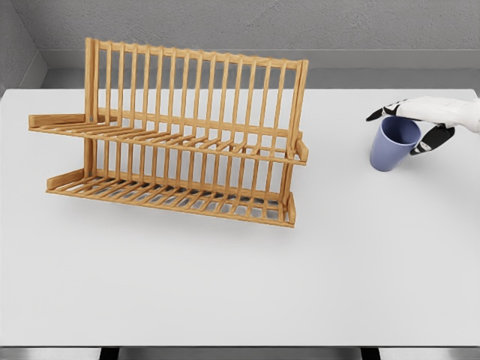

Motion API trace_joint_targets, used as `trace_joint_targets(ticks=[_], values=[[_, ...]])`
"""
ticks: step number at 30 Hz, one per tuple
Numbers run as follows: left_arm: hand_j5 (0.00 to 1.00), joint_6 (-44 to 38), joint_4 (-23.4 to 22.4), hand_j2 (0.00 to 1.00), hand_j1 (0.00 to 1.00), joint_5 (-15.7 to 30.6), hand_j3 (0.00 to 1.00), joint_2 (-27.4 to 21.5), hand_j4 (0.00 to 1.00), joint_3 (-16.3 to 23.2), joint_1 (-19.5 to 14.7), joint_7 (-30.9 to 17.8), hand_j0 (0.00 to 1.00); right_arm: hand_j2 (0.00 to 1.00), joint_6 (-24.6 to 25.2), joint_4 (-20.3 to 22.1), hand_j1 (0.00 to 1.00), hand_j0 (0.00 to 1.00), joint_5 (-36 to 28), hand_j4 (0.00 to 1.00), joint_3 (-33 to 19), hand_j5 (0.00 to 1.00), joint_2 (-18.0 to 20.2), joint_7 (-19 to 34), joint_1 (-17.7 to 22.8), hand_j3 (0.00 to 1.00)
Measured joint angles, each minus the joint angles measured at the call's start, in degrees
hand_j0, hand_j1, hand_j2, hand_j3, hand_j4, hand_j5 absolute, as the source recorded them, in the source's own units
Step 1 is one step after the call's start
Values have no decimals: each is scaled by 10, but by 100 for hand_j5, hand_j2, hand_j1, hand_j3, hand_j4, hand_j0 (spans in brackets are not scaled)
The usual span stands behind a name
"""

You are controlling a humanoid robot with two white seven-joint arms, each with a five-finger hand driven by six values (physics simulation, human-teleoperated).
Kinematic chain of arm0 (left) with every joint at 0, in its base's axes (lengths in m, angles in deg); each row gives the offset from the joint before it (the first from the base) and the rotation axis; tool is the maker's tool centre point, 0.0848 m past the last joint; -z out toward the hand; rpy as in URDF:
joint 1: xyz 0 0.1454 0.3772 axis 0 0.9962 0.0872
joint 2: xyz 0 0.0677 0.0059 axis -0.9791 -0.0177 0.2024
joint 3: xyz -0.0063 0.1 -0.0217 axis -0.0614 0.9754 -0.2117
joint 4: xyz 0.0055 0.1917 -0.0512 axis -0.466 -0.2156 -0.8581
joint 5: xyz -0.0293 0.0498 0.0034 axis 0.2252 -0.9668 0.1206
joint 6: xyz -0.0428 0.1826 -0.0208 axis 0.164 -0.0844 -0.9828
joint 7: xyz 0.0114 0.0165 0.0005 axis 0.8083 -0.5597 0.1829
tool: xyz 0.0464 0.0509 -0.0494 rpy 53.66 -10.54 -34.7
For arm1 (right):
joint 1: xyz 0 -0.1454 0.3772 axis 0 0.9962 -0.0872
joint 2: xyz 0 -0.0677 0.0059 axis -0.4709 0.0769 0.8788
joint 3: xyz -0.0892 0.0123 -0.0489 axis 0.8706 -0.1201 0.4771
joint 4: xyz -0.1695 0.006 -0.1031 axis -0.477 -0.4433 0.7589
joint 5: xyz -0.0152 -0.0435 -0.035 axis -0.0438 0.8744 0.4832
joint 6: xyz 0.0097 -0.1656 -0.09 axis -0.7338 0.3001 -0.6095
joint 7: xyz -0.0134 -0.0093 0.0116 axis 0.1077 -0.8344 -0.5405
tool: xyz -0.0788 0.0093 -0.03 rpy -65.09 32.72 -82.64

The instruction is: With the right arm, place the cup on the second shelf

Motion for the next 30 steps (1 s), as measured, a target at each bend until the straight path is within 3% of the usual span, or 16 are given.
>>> trace_joint_targets(ticks=[8, 24, 30], values=[[100, 0, 0, 100, 100, 0, 100, 0, 100, 0, 0, 0, 100, 72, 1, 2, 72, 72, -1, 72, 1, 72, 0, 0, 0, 72], [100, 0, 0, 100, 100, 0, 100, 0, 100, 0, 0, 0, 100, 72, -8, 8, 72, 72, 0, 72, -2, 72, 5, 0, -19, 72], [100, 0, 0, 100, 100, 0, 100, 0, 100, 0, 0, 0, 100, 71, -9, 43, 71, 71, -1, 71, -33, 71, 17, 0, -18, 71]])
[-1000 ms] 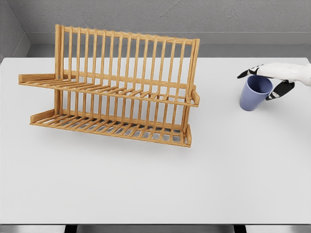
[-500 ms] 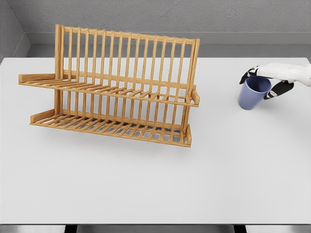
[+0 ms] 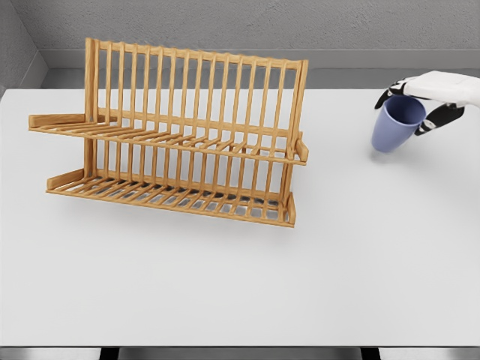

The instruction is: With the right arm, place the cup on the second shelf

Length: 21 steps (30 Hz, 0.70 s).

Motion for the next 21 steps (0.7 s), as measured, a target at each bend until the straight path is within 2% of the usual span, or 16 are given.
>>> trace_joint_targets(ticks=[8, 21], values=[[100, 0, 0, 100, 100, 0, 100, 0, 100, 0, 0, 0, 100, 70, -1, 44, 70, 70, 0, 70, -18, 70, 20, 0, 3, 70], [100, 0, 0, 100, 100, 0, 100, 0, 100, 0, 0, 0, 100, 70, -1, 151, 70, 70, -1, 70, -44, 70, 45, 0, 8, 70]])
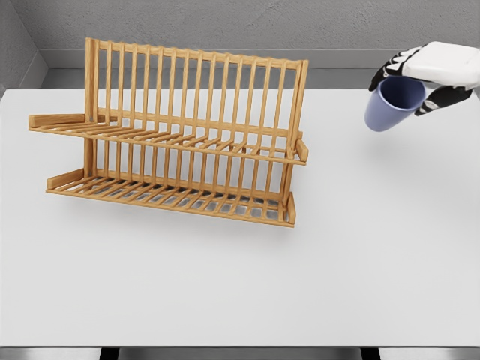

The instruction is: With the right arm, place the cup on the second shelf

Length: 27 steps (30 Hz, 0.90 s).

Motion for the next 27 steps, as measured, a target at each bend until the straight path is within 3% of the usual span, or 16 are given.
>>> trace_joint_targets(ticks=[20, 27], values=[[100, 0, 0, 100, 100, 0, 100, 0, 100, 0, 0, 0, 100, 70, 1, 170, 70, 70, 1, 70, -7, 70, 3, 1, -4, 70], [100, 0, 0, 100, 100, 0, 100, 0, 100, 0, 0, 0, 100, 70, 3, 190, 70, 70, 0, 70, -9, 70, -1, 0, -9, 70]])
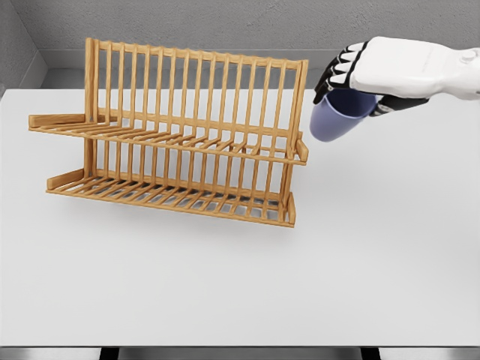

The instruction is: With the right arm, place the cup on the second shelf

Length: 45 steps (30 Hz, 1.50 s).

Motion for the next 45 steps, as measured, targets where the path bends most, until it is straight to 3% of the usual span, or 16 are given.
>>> trace_joint_targets(ticks=[31, 45], values=[[100, 0, 0, 100, 100, 0, 100, 0, 100, 0, 0, 0, 100, 68, -7, 27, 68, 68, -1, 68, 5, 68, -54, 0, -23, 68], [100, 0, 0, 100, 100, 0, 100, 0, 100, 0, 0, 0, 100, 68, -32, 25, 68, 68, 25, 68, 44, 68, -58, -14, -23, 68]])
